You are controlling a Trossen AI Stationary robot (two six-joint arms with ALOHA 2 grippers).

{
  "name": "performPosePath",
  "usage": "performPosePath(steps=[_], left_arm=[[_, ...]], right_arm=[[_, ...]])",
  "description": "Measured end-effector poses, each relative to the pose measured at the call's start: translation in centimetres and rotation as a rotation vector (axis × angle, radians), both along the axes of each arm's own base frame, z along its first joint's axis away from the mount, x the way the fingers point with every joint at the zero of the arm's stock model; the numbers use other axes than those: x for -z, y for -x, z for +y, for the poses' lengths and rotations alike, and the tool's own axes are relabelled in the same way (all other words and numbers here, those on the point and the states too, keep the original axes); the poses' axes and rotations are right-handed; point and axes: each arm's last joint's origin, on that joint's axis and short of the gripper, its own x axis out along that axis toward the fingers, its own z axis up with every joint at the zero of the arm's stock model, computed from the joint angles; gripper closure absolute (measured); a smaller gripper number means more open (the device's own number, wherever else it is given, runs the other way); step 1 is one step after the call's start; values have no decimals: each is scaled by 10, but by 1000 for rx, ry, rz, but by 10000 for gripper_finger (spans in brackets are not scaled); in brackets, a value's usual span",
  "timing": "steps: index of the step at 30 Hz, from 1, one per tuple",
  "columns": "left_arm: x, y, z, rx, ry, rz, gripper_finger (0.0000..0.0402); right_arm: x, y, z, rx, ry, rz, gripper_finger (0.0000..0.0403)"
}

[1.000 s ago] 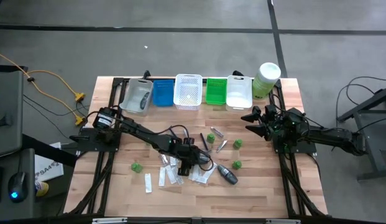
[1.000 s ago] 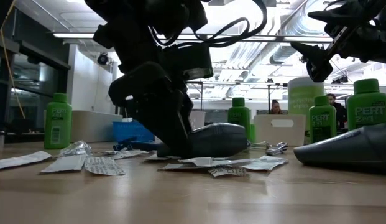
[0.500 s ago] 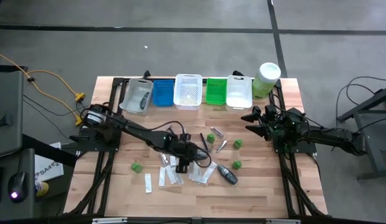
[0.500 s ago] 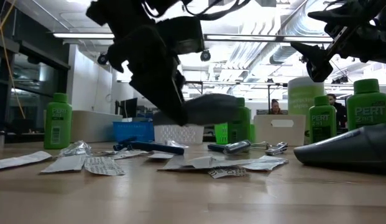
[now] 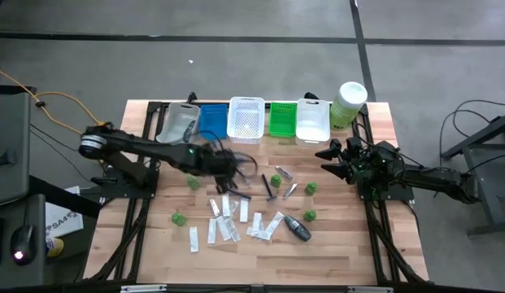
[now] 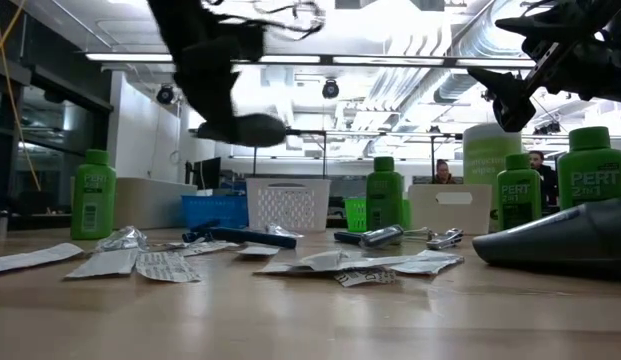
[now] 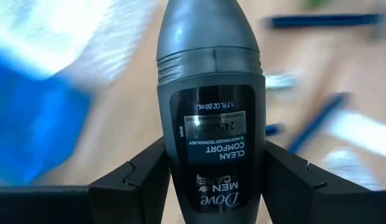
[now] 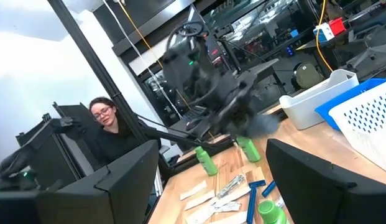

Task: Pick & Place Travel size toiletries
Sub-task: Put the left deodorant into the gray bin

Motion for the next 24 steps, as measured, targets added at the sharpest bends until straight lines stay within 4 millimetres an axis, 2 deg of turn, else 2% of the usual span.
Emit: performPosePath(steps=[6,14,19,24], left_arm=[[-4,43,31,-298,-14,-40,203],[13,97,66,-607,7,-92,202],[20,121,87,-771,-23,-108,202],[24,132,107,-873,-54,-83,202]], right_arm=[[2,0,0,0,-5,16,110],[2,0,0,0,-8,24,110],[4,-1,0,0,-13,40,110],[4,-1,0,0,-14,42,110]])
